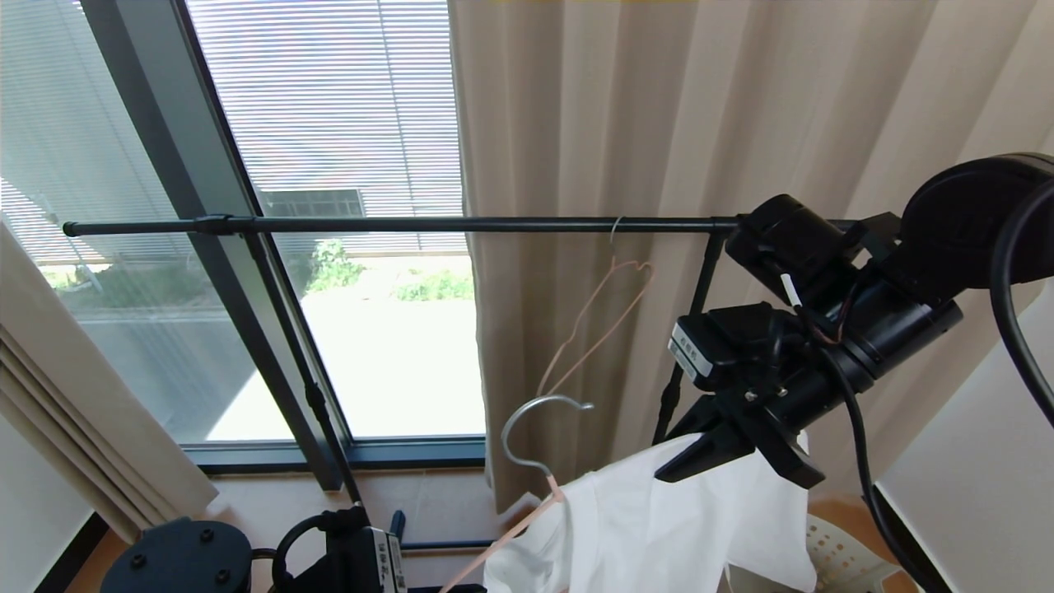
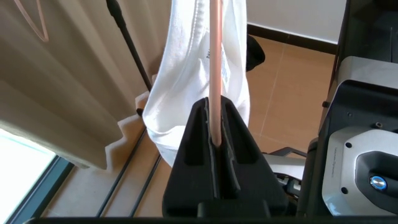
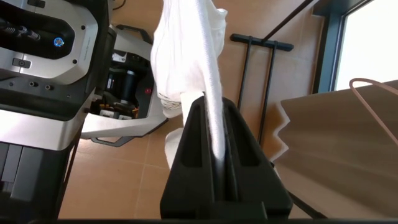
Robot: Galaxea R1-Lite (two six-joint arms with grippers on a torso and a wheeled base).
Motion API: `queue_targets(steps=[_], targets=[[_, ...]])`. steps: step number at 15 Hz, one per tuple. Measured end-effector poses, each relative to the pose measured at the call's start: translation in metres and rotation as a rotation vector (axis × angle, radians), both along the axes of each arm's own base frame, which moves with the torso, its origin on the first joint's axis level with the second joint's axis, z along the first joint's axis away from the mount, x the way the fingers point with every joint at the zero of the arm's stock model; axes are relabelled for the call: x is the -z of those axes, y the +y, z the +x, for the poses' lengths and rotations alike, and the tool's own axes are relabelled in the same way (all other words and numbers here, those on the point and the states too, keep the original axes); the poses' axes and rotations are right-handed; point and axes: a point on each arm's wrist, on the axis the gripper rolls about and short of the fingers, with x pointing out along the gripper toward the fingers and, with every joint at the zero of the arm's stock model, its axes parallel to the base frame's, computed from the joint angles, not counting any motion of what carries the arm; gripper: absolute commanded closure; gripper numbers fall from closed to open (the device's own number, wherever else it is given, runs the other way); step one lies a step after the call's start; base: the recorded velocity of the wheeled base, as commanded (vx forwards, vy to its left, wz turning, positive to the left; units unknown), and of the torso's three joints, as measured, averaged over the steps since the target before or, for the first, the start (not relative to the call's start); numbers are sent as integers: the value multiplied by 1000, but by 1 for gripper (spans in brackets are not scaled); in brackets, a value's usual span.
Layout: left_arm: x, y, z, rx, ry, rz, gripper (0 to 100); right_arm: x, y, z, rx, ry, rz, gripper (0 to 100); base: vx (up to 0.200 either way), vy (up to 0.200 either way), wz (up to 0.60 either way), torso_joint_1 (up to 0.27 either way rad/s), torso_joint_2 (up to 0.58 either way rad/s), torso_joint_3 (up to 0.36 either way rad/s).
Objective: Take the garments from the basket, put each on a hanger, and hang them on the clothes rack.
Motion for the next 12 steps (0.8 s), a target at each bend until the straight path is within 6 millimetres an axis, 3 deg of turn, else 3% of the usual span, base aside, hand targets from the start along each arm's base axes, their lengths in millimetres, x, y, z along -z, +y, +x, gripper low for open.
queue_targets(steps=[11, 12], targets=[[-1, -2, 4, -7, -24, -28, 100, -3, -1, -3, -2, -4, 4, 100, 0, 0, 0, 0, 0, 0], [0, -2, 4, -7, -25, -28, 0, -3, -1, -3, -2, -4, 4, 100, 0, 0, 0, 0, 0, 0]])
